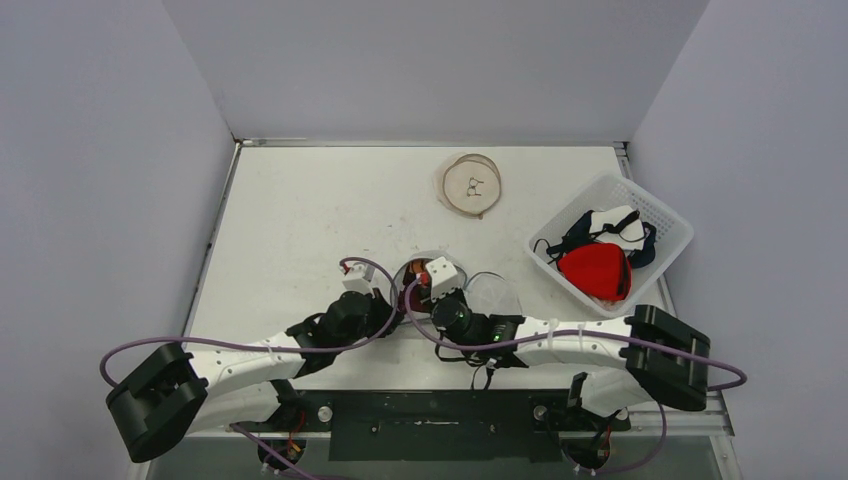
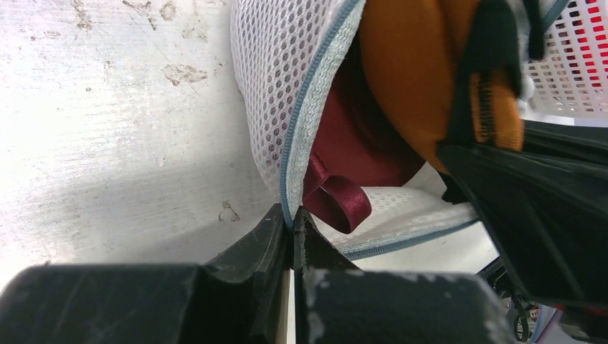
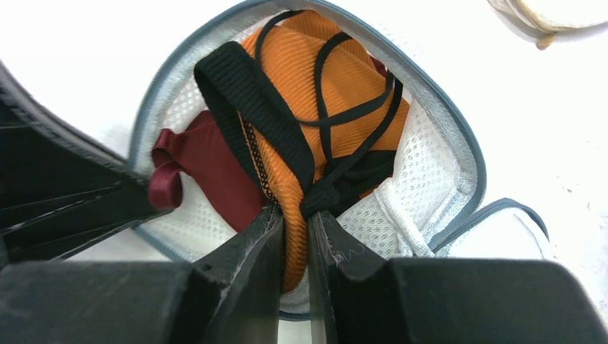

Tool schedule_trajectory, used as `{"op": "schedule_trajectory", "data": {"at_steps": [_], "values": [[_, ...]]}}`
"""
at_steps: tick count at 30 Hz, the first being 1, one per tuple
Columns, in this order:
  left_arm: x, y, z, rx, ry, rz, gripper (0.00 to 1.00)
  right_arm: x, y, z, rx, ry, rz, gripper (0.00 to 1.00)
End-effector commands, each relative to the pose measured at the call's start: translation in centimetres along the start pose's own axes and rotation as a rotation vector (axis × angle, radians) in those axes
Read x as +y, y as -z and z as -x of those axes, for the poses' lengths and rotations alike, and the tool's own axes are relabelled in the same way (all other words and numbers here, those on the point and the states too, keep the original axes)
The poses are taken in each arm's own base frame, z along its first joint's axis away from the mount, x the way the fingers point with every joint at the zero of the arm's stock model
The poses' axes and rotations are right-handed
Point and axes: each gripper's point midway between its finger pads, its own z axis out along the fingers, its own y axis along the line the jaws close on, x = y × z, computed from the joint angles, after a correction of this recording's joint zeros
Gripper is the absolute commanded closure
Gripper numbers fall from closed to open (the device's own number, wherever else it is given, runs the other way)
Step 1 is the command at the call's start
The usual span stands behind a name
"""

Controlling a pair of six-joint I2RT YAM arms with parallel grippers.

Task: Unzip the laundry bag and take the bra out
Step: Pick up the bra from the laundry bag.

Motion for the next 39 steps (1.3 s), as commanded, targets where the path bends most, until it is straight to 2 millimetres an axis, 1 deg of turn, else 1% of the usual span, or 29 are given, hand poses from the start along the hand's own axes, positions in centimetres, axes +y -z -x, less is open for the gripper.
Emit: {"op": "schedule_trajectory", "data": {"at_steps": [1,5,8,10,12,16,18,21,22,23,24,25,27,28,30,34,39], "values": [[-0.8,0.4,0.9,-0.027,0.002,-0.016,1.0,0.3,1.8,2.3,-0.048,-0.085,0.105,0.95],[-1.1,0.5,1.3,-0.037,0.002,-0.022,1.0,0.7,3.1,2.9,-0.051,-0.136,0.193,0.95],[-1.1,0.5,1.2,-0.033,0.002,-0.02,1.0,0.7,3.6,3.1,-0.055,-0.194,0.25,0.95],[-1.1,0.5,1.2,-0.033,0.005,-0.022,1.0,0.8,3.6,2.6,-0.05,-0.234,0.291,0.95],[-1.2,0.5,1.1,-0.032,0.01,-0.027,1.0,0.6,3.2,1.1,-0.024,-0.267,0.309,0.95],[-1.8,0.4,1.1,-0.03,0.013,-0.042,1.0,0.2,2.3,-1.4,0.018,-0.348,0.333,0.95],[-2.2,0.5,1.2,-0.028,0.006,-0.049,1.0,0.2,2.3,-1.7,0.011,-0.38,0.34,0.95],[-2.3,0.3,1.1,-0.025,-0.008,-0.044,1.0,-0.3,2.5,-1.2,-0.016,-0.394,0.328,0.94],[-2.3,0.3,0.9,-0.021,-0.013,-0.04,1.0,-0.6,2.6,-0.9,-0.026,-0.392,0.316,0.91],[-2.3,0.2,0.8,-0.017,-0.016,-0.04,1.0,-0.8,2.6,-0.7,-0.034,-0.388,0.307,0.87],[-2.3,0.1,0.6,-0.013,-0.019,-0.038,1.0,-1.0,2.7,-0.4,-0.044,-0.382,0.297,0.81],[-2.4,0.1,0.5,-0.011,-0.02,-0.037,1.0,-1.2,2.9,-0.3,-0.049,-0.376,0.291,0.7],[-2.5,0.1,0.4,-0.011,-0.024,-0.038,1.0,-1.6,3.0,0.0,-0.054,-0.359,0.275,0.56],[-2.6,0.0,0.4,-0.011,-0.026,-0.04,1.0,-1.6,3.1,0.2,-0.055,-0.347,0.272,0.5],[-2.9,0.0,0.3,-0.01,-0.028,-0.043,1.0,-1.6,3.4,0.6,-0.061,-0.324,0.265,0.42],[-3.2,-0.1,0.2,-0.006,-0.034,-0.046,1.0,-1.2,3.8,1.6,-0.079,-0.266,0.25,0.34],[-3.6,-0.2,0.1,-0.004,-0.038,-0.049,1.0,-0.4,3.9,2.4,-0.087,-0.169,0.219,0.31]]}}
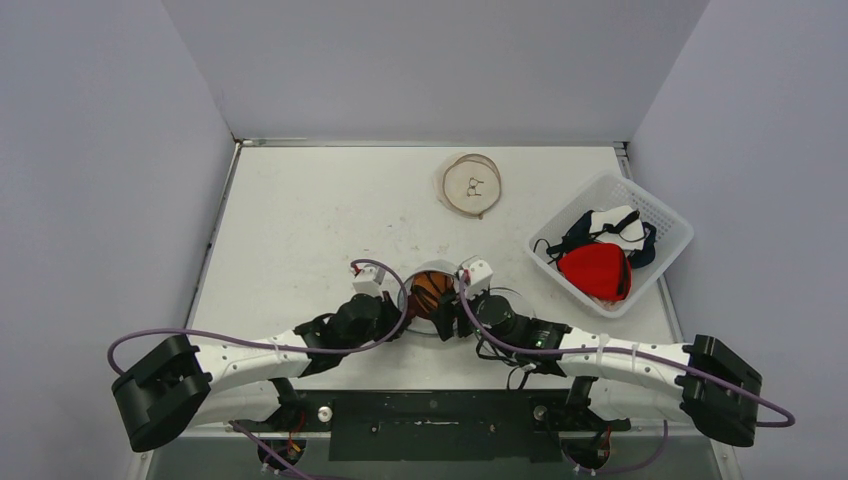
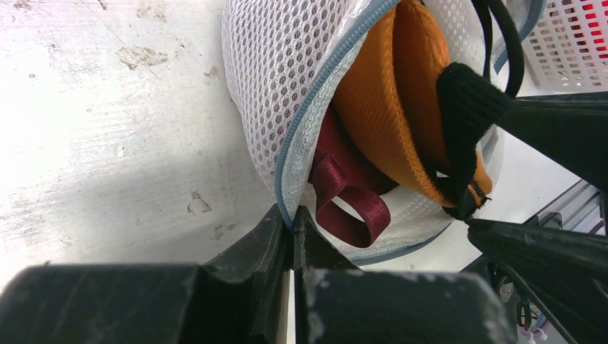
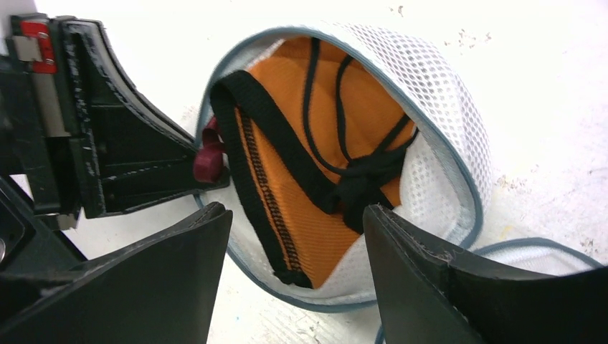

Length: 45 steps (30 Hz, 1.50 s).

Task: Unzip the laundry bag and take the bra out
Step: Pick up the bra from the laundry bag.

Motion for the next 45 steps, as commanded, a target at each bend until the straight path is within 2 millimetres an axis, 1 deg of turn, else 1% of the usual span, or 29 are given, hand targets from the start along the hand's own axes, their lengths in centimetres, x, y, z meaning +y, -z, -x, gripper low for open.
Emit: {"op": "schedule_trajectory", "data": {"at_steps": [1,6,10,16,18,20,25,28,29,30,38,42,45], "values": [[-1.9,-0.1,1.3,-0.037,-0.007,-0.036,1.0,0.9,-0.2,2.7,-0.06,0.097,-0.051,0.31],[-2.1,-0.1,1.3,-0.036,-0.011,-0.034,1.0,1.2,-0.8,2.1,-0.035,0.174,-0.087,0.3],[-2.1,0.0,1.2,-0.036,-0.009,-0.034,1.0,0.3,-1.4,1.2,-0.005,0.215,-0.143,0.33],[-2.2,0.0,1.3,-0.037,-0.008,-0.037,1.0,-0.3,-2.0,-0.2,0.022,0.259,-0.177,0.38],[-2.2,0.0,1.2,-0.035,-0.009,-0.035,1.0,-0.7,-2.2,-0.4,0.02,0.263,-0.195,0.46],[-2.2,0.0,1.2,-0.032,-0.013,-0.031,1.0,-0.9,-2.2,-0.3,0.009,0.267,-0.203,0.56],[-2.1,0.3,1.4,-0.037,0.004,-0.019,1.0,0.0,-2.2,0.0,-0.001,0.265,-0.157,0.8],[-2.4,0.8,2.1,-0.061,0.032,-0.024,1.0,1.0,-1.8,0.6,-0.009,0.256,-0.093,0.88],[-2.5,0.9,2.4,-0.071,0.035,-0.027,1.0,1.2,-1.6,0.7,-0.009,0.253,-0.078,0.94],[-2.6,1.1,2.7,-0.079,0.039,-0.029,1.0,1.7,-1.4,1.0,-0.005,0.249,-0.052,0.95],[-3.8,1.6,4.9,-0.127,0.056,-0.026,1.0,5.0,0.6,3.6,0.039,0.171,0.177,0.95],[-4.2,1.6,5.8,-0.139,0.058,-0.018,1.0,5.8,2.0,5.5,0.021,0.144,0.237,0.95],[-4.2,1.5,5.9,-0.142,0.056,-0.015,1.0,5.9,3.0,6.9,-0.003,0.114,0.263,0.95]]}}
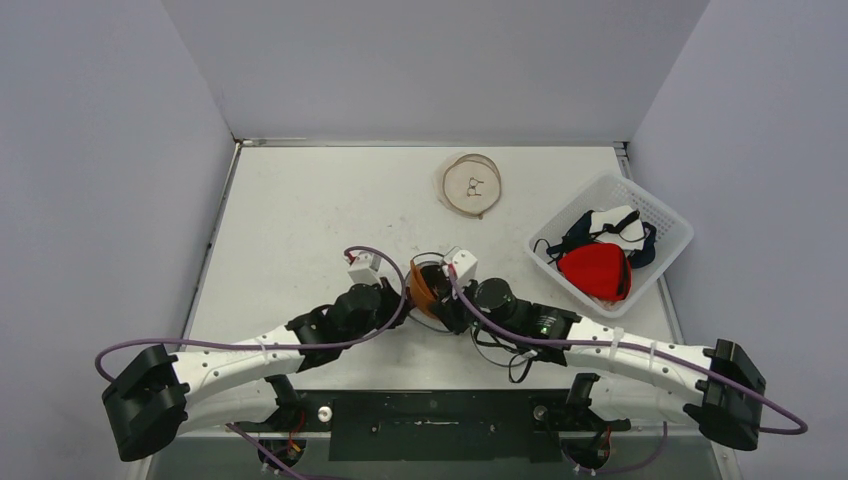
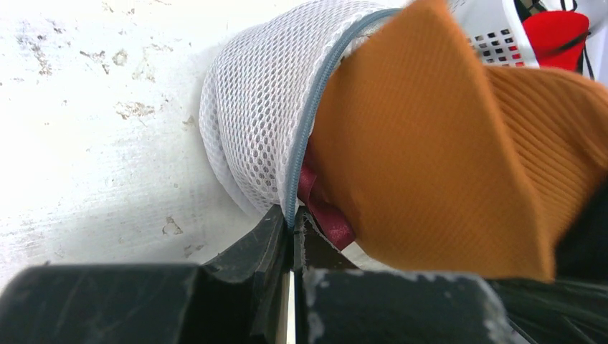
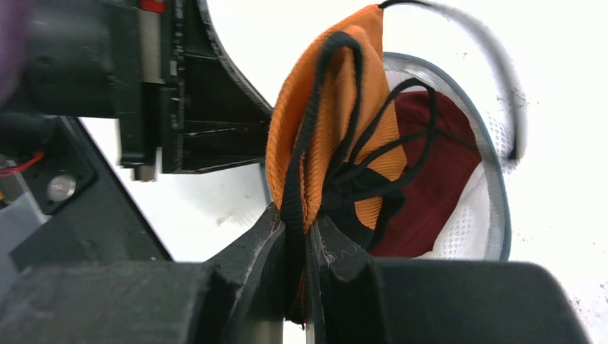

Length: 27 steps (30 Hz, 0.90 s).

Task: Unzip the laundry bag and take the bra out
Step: Pick up the bra from the laundry bag.

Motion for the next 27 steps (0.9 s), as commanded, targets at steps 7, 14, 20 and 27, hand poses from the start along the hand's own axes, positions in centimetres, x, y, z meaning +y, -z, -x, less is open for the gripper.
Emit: {"op": "schedule_trajectory", "data": {"at_steps": [7,14,20,27], "values": [[-1.1,0.0,2.4,-0.063,0.014,0.008,1.0,1.1,4.0,7.4,-0.213,-0.093,0.096,0.95],[0.0,0.8,3.1,-0.085,0.024,0.054,1.0,0.8,6.5,11.0,-0.291,-0.048,0.071,0.95],[0.7,1.6,3.7,-0.107,0.051,0.075,0.93,-1.0,8.3,13.0,-0.31,0.011,-0.033,0.95],[0.2,3.1,5.0,-0.133,0.085,0.059,0.47,-3.8,9.3,13.1,-0.274,0.078,-0.193,0.95]]}}
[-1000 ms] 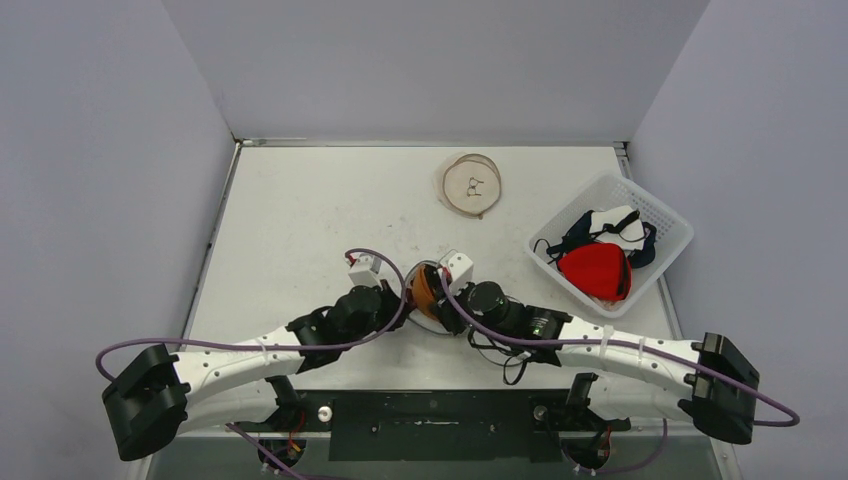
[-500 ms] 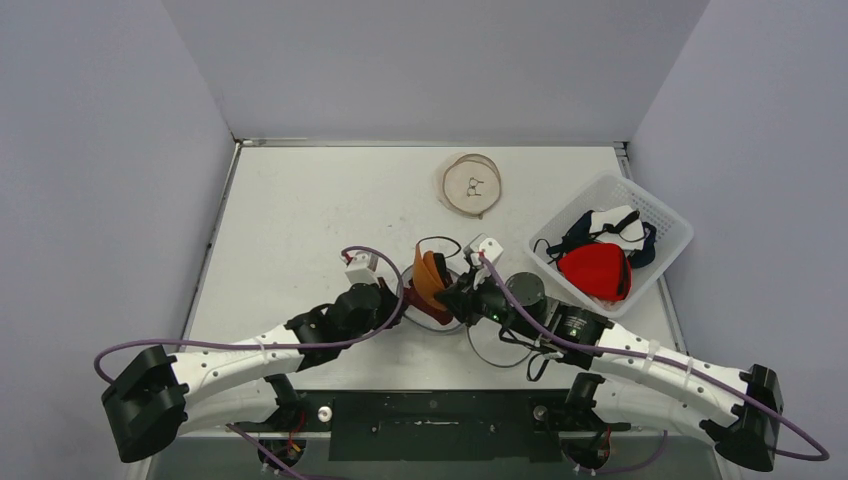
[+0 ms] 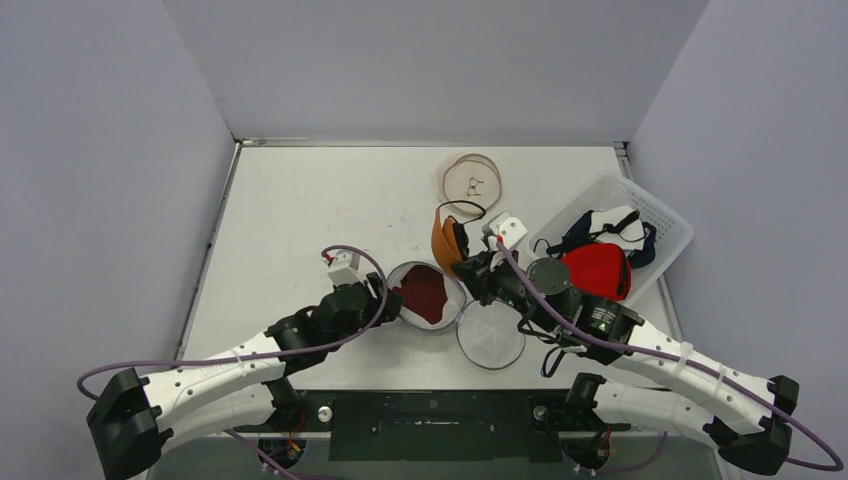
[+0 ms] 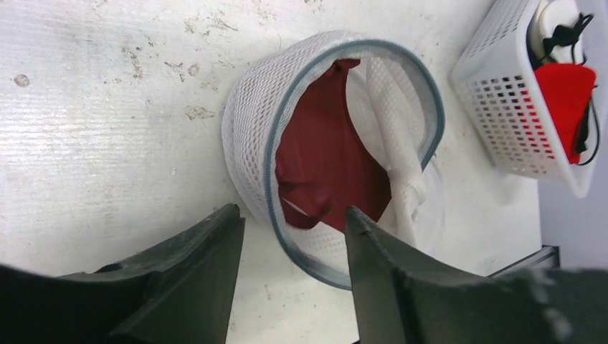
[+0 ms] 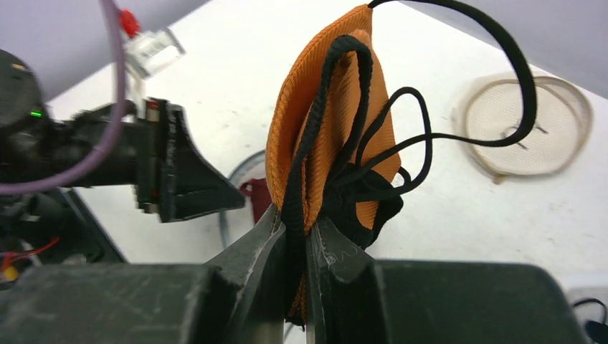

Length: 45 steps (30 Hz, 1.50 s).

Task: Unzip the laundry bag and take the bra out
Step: Pick up the bra from the laundry bag, then place the bra in the bin.

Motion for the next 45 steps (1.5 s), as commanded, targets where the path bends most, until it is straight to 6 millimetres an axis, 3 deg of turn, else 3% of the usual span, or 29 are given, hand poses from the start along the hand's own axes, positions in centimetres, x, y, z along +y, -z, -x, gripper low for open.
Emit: {"op": "schedule_trajectory", "data": {"at_steps": [1,7,10,13,17,20,25,30,33,40,45], "values": [[-1.9,1.2,2.8,-0.059,0.052,-0.032,0.42,-2.8,0.9,1.1,-0.007,0.072,-0.145,0.95],[-2.2,2.7,4.2,-0.051,0.108,-0.016,0.04,-4.6,1.0,-0.4,0.051,0.153,-0.244,0.95],[-3.9,4.1,6.8,-0.074,0.193,-0.098,0.04,-3.9,1.0,-1.3,0.069,0.208,-0.22,0.95],[-7.1,6.0,9.6,-0.092,0.249,-0.289,0.04,-3.0,1.0,-1.9,0.066,0.249,-0.226,0.95],[-9.5,7.4,11.2,-0.075,0.209,-0.373,0.04,-4.5,0.6,-2.4,0.111,0.278,-0.35,0.95],[-8.3,6.9,10.7,-0.053,0.171,-0.294,0.04,-7.5,0.7,-2.2,0.139,0.262,-0.546,0.95],[-5.1,6.0,8.2,-0.033,0.191,-0.233,0.04,-15.4,2.2,-0.6,0.118,0.096,-0.912,0.95],[-1.8,5.8,6.6,-0.026,0.175,-0.136,0.04,-21.8,4.4,1.5,0.021,-0.089,-1.062,0.95],[-1.2,5.8,6.1,-0.014,0.136,-0.122,0.04,-25.6,6.2,1.6,-0.005,-0.192,-1.163,0.95],[-1.0,4.9,5.3,0.005,0.136,-0.132,0.04,-31.1,9.4,-1.4,-0.038,-0.356,-1.36,0.95],[-1.5,4.9,4.9,-0.002,0.136,-0.199,0.04,-34.5,9.6,-3.6,-0.038,-0.399,-1.439,0.95]]}}
